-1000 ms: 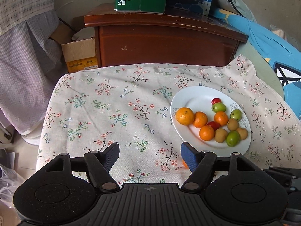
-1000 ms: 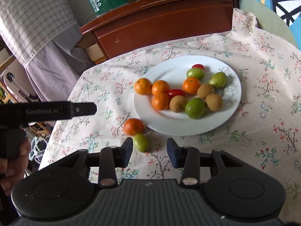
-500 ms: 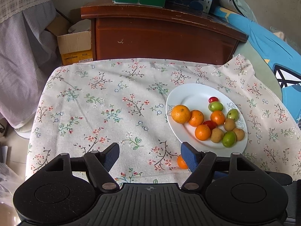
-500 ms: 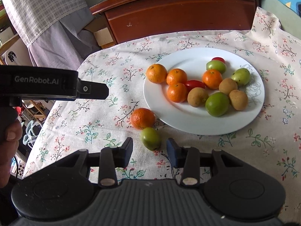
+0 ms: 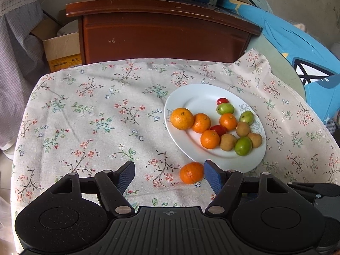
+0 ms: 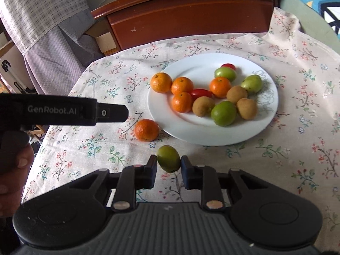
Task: Organize fruits
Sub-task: 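Grasp the green plum with the right tool while the left tool grasps the mandarin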
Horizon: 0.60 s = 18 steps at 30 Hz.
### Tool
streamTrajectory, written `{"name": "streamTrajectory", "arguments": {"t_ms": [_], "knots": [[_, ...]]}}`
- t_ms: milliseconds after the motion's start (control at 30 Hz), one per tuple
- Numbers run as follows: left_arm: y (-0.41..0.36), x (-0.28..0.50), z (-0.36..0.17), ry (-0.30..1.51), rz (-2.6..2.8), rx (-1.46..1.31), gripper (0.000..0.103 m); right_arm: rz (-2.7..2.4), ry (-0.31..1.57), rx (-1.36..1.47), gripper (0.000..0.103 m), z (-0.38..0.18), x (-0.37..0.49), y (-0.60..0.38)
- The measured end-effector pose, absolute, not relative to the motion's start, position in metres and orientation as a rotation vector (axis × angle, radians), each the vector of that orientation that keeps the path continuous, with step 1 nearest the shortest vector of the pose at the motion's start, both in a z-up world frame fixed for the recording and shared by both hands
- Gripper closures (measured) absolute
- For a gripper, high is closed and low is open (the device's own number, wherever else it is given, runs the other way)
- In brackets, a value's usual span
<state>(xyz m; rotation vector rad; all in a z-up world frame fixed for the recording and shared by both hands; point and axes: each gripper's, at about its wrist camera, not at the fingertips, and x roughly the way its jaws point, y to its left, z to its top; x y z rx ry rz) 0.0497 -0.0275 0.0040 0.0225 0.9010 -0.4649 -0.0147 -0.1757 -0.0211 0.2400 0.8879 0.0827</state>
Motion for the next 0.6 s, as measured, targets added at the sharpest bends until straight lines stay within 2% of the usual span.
{"name": "streamTrajectory", "arguments": {"t_ms": [233,367,500,600], "knots": [[-0.053,0.039,-0.007,0.862,-0.546,0.088,0.035,-0.013,0.863,0.296,0.079,-0.014,-0.025,-0.204],[-0.062,0.039,-0.013,0.855,-0.583,0.114,0.053,-0.045,0.865,0.351,0.079,-0.014,-0.023,-0.214],[-0.067,0.040,-0.020,0.847,-0.579,0.144,0.056,-0.069,0.850,0.387,0.079,-0.009,-0.023,-0.221],[-0.067,0.042,-0.024,0.848,-0.565,0.157,0.065,-0.083,0.834,0.411,0.079,-0.003,-0.022,-0.228]]}}
